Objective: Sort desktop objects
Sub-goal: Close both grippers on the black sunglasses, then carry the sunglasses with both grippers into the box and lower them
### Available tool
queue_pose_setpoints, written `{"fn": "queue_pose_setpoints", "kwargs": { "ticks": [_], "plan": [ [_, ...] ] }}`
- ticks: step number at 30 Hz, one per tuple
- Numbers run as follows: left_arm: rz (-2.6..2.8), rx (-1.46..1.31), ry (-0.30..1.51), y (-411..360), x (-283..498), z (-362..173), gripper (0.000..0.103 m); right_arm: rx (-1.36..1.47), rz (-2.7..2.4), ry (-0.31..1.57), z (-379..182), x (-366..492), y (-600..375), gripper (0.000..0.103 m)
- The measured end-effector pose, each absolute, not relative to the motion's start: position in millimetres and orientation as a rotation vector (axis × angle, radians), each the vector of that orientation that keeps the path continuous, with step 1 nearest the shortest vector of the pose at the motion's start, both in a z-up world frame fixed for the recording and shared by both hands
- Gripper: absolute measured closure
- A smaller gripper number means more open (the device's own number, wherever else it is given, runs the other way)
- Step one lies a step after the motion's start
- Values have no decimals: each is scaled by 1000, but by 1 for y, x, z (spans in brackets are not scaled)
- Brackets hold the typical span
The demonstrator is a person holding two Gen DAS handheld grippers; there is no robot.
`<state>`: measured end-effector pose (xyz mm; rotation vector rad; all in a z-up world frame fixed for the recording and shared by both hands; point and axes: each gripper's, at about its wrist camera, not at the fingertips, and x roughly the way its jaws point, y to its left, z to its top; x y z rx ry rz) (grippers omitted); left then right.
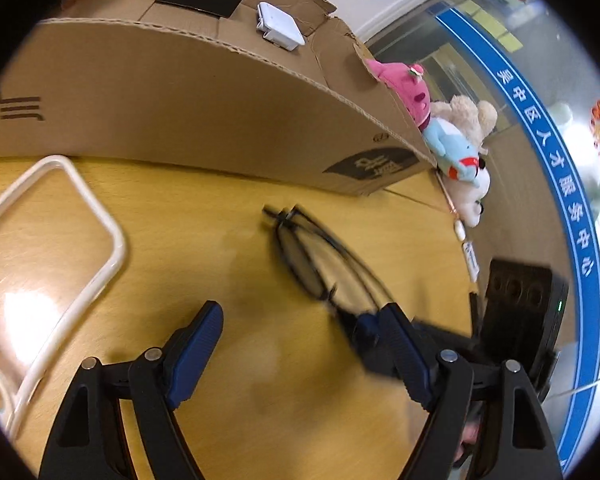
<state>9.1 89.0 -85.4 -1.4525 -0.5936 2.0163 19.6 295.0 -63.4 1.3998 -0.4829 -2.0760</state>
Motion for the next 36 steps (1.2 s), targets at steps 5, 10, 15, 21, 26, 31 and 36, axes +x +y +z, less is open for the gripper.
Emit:
{"fn": "queue_pose_setpoints", "kwargs": {
  "ticks": [5, 10, 15, 21, 26, 31, 36],
  "plan": [
    [1986, -1452, -613, 94, 5, -86, 55, 1351, -1974, -557, -65, 27, 289, 48],
    [1986, -1443, -644, 87, 7, -85, 83, 1340, -1954, -534, -62, 34, 279, 49],
    [2004, -1417, -656, 78, 9, -76, 84, 1317, -1967, -488, -55, 39, 271, 49],
    [2026, -1333, -653, 66, 1, -47, 95, 1248, -2003, -454, -31, 41, 263, 49],
    [2062, -1246, -603, 60, -17, -8, 95, 1149, -2083, -393, 7, 35, 251, 49],
    [2088, -1166, -560, 50, -39, 31, 96, 1049, -2145, -334, 45, 19, 235, 49],
    [2102, -1096, -529, 43, -75, 71, 96, 956, -2207, -275, 82, -8, 214, 49]
  ]
}}
